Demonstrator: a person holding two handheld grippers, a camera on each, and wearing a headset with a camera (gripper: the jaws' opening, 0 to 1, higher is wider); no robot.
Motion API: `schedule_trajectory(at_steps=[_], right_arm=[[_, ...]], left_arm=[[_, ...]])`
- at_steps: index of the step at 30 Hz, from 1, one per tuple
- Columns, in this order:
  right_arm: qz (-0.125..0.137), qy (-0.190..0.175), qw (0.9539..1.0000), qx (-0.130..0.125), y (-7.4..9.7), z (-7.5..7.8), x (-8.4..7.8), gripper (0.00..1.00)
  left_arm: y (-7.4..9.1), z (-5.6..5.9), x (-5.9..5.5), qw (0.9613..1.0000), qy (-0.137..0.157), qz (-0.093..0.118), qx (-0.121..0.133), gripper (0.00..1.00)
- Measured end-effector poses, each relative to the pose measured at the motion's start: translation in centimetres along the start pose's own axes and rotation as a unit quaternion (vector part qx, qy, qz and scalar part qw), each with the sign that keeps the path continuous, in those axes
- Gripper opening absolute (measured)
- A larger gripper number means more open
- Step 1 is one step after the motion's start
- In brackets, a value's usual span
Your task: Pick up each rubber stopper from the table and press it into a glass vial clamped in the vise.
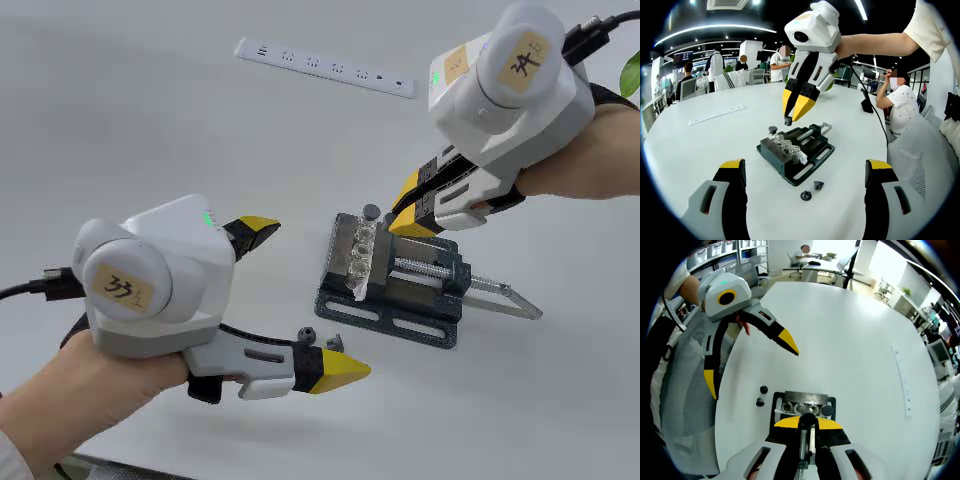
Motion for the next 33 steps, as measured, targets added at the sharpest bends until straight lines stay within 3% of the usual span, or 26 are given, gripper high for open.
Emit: schedule_trajectory(at_steps=[14,33], right_arm=[[-0.014,0.018,0.9997,0.009,-1.9,0.8,-0.2,0.05],[-0.024,0.027,0.9992,0.013,-3.1,1.2,-0.4,0.05]], left_arm=[[0.1,-0.3,-0.8,0.9999,0.013,-0.005,0.004,0.97],[0.2,-0.2,-1.3,0.9997,0.024,-0.010,0.003,0.94]])
Point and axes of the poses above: the centre of the closed fingertips' face, and the gripper's own axes: y roughly backward along the fingers, z roughly to its right, x roughly out of its top, the point moved 1 cm from there along y, roughly backward along the fingers, and after that the axes turned 2 degrees about -y, right-handed, at the moved point
